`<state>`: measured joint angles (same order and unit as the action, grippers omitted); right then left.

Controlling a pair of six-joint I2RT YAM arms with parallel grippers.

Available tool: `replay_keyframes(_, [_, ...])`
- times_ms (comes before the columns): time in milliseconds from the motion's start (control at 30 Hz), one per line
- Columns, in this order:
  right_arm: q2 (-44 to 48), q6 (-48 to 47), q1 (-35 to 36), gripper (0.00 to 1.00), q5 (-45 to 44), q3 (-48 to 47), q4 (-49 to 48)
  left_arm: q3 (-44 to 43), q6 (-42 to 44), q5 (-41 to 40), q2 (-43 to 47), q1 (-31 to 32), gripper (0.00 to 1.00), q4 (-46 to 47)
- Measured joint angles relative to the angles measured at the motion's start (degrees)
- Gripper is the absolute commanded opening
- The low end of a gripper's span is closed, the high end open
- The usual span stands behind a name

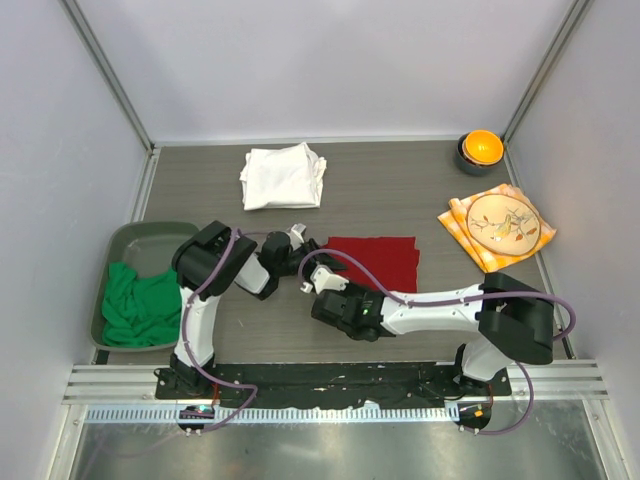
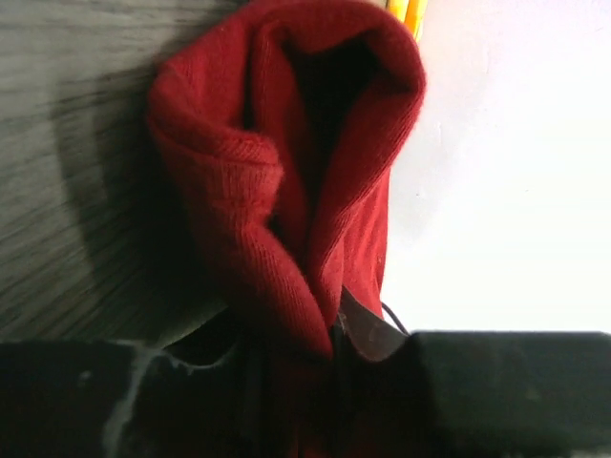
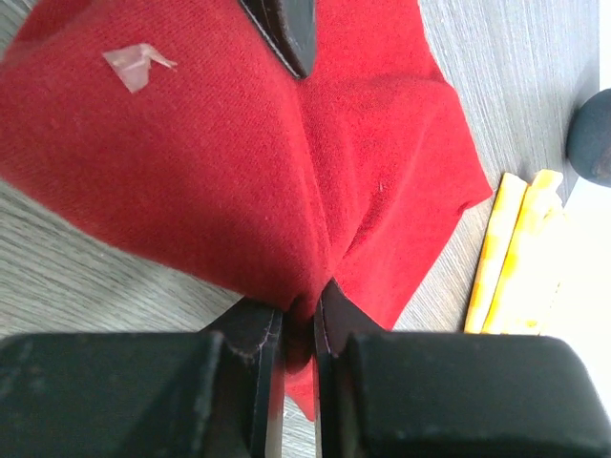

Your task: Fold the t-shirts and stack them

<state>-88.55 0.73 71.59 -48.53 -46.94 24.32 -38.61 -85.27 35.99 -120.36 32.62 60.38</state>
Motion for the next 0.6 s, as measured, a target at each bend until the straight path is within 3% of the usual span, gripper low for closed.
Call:
replay_keyframes(67, [0.0,0.31,0.33,0.01,-0.02,0.0,0.2,-0.09,0.07,0.31,-0.02,0.0,0.0,-0.15])
replay_keyframes(167, [0.0,0.98,1.66,0.33,-0.13,-0.15,1.03,-0.35,0.28,0.92,0.11,-0.02,0.0,-0.92])
replay_keyframes(200, [-0.07,1.62,2.38,0.9,-0.35,-0.48,1.79,-0.57,0.48,1.27,0.24,0.0,0.0,-1.62])
replay_keyframes(233, [-0.11,2.47,2.93,0.99,-0.57,-0.94,2.51,-0.83,0.72,1.36,0.46,0.0,0.0,-2.62])
replay_keyframes(433, [0.61,5.97,4.13,1.0,-2.38,-4.42,5.68,-4.37,5.38,1.09,3.02,0.04,0.0,-16.04])
replay_keyframes(600, [6.78,10.05,4.13,1.0,-6.38,-5.03,9.16,-12.98,13.31,-0.87,6.08,-0.04,0.0,-36.72])
